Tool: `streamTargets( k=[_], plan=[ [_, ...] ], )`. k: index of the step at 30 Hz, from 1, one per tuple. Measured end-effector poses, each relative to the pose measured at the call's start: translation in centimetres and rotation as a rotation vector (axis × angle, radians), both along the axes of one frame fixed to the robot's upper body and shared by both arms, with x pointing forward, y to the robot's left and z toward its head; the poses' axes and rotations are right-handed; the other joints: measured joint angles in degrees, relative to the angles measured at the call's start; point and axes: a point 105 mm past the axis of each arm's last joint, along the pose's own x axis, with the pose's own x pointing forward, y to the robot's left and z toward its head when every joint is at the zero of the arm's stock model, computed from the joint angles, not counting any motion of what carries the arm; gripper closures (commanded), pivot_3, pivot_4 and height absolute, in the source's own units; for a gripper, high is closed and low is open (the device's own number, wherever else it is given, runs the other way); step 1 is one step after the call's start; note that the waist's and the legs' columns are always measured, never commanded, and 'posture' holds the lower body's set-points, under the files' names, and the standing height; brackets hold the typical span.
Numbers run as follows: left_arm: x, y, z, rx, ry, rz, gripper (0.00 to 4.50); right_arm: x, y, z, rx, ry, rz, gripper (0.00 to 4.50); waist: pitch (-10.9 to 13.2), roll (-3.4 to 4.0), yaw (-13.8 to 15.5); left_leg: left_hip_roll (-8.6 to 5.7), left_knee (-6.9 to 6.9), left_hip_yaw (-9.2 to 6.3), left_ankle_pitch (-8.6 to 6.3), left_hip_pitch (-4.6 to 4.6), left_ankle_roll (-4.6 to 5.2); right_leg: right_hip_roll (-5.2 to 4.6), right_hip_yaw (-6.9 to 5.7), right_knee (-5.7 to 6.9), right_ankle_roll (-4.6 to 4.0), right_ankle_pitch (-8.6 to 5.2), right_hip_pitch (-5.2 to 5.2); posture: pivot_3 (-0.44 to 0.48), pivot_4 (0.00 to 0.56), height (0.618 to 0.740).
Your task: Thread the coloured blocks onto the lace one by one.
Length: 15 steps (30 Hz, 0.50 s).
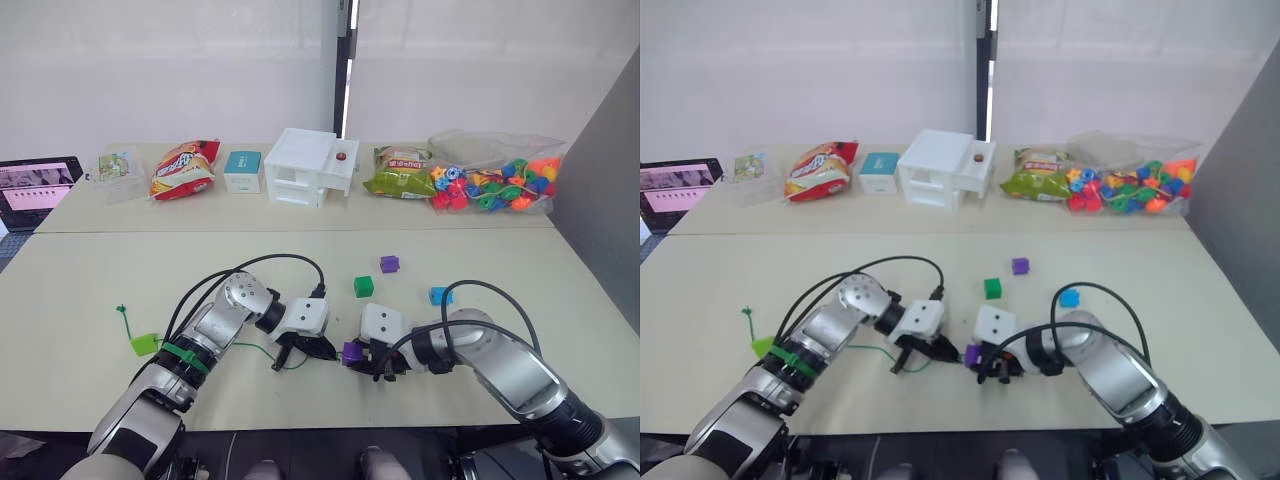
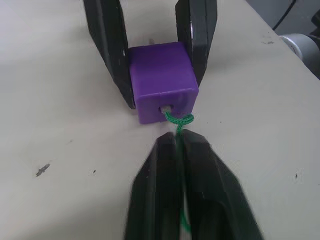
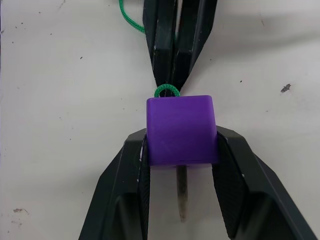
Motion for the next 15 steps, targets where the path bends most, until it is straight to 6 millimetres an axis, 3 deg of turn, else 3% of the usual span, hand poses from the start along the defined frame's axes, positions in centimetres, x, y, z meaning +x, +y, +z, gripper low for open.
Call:
streamTargets(
  k=[1,5,8,10,15],
  plan=[
    [0.1,0.1,0.1,0.002,0.004,0.014,3.02,0.0,0.0,0.0,0.003,-0.001,-0.002,2.26,0.0,0.00,0.0,0.00,0.00,0.00,0.00,0.00,0.00,0.00,0.00,0.00,0.00,0.00,0.00,0.000,0.150,0.740],
    [0.0,1.2,1.3,-0.006,0.005,0.063,1.66,0.1,-0.3,-0.1,0.007,0.001,-0.030,0.89,0.0,0.00,-0.1,0.01,-0.02,-0.01,0.00,-0.02,0.00,0.01,0.00,0.04,0.00,0.00,-0.06,0.000,0.150,0.740],
    [-0.2,1.0,2.0,-0.021,-0.013,0.076,0.66,0.3,-0.7,0.3,0.020,0.001,-0.043,0.00,0.0,0.00,0.0,0.00,-0.01,-0.01,0.00,-0.04,0.00,0.00,0.00,0.01,0.00,0.00,-0.05,0.000,0.150,0.740],
    [-0.4,0.3,2.2,-0.037,-0.025,0.085,0.04,-0.1,-1.2,0.8,0.026,-0.007,-0.047,0.00,0.0,0.00,0.4,-0.01,0.00,-0.02,0.00,-0.07,0.00,-0.02,-0.01,0.00,0.00,0.00,-0.05,0.000,0.150,0.740],
    [-1.6,-1.6,1.8,-0.069,0.003,0.092,0.04,-0.6,-3.4,1.7,0.010,-0.032,-0.085,0.00,0.0,0.00,0.7,0.00,0.00,-0.01,0.00,-0.10,0.00,0.00,-0.01,-0.06,0.00,0.00,-0.05,0.000,0.150,0.740]
  ],
)
